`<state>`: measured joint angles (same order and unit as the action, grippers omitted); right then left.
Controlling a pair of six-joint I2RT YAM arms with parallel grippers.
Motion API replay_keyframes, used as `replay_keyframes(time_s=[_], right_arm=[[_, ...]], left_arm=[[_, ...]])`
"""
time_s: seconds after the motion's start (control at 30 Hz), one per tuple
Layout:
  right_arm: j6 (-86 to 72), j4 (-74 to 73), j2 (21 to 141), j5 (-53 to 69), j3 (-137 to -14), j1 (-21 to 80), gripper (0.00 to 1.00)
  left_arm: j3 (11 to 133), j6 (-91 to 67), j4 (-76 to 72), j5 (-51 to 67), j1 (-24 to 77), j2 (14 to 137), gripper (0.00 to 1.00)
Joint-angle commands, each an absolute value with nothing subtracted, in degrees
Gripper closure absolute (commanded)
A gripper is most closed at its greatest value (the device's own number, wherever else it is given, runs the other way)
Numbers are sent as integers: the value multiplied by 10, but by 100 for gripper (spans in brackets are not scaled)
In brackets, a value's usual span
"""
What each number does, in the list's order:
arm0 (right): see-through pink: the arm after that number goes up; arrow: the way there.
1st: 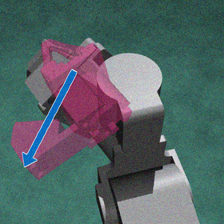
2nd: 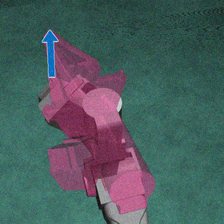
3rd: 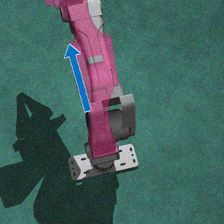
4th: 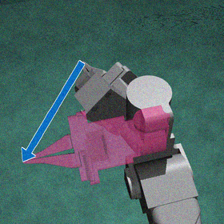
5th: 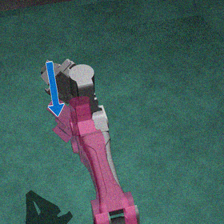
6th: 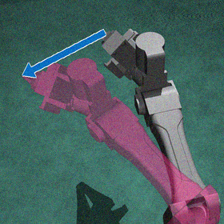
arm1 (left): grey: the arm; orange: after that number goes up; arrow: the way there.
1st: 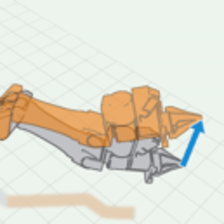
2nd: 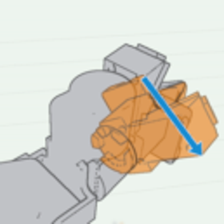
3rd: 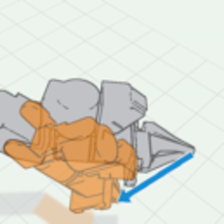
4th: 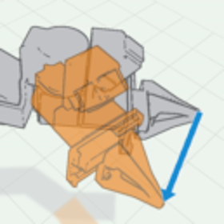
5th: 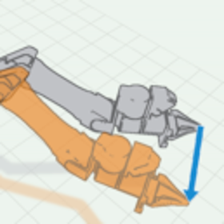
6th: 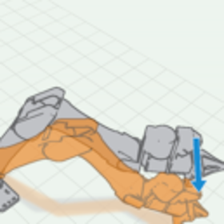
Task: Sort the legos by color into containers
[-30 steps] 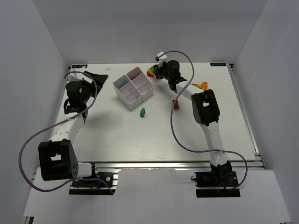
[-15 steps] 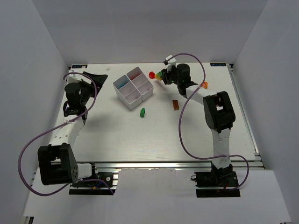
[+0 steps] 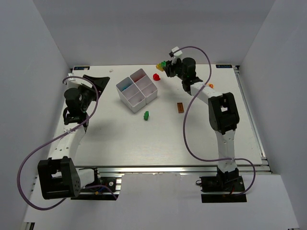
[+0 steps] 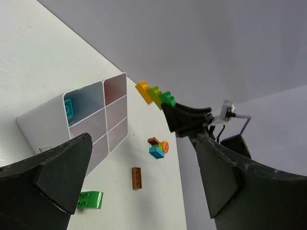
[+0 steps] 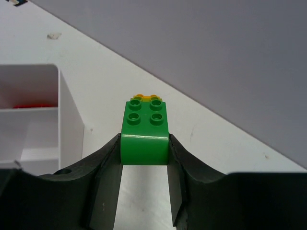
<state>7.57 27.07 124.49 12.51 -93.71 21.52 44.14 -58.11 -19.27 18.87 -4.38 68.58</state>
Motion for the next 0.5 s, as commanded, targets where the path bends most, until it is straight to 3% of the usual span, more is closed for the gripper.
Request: replay_keyframes(time_s=[0.0,0.3,0.47], right_arm=[[60,265,1306,120,-1021,223,100],[63,197,1449,105,-1242,235,100],[83,192,1470,108,-1260,236,100]], left_arm=[[430,-578,-191,192,-47,667,2],[430,-577,-194,189,-47,687,2],[427,-579,-202,190,-47,702,2]])
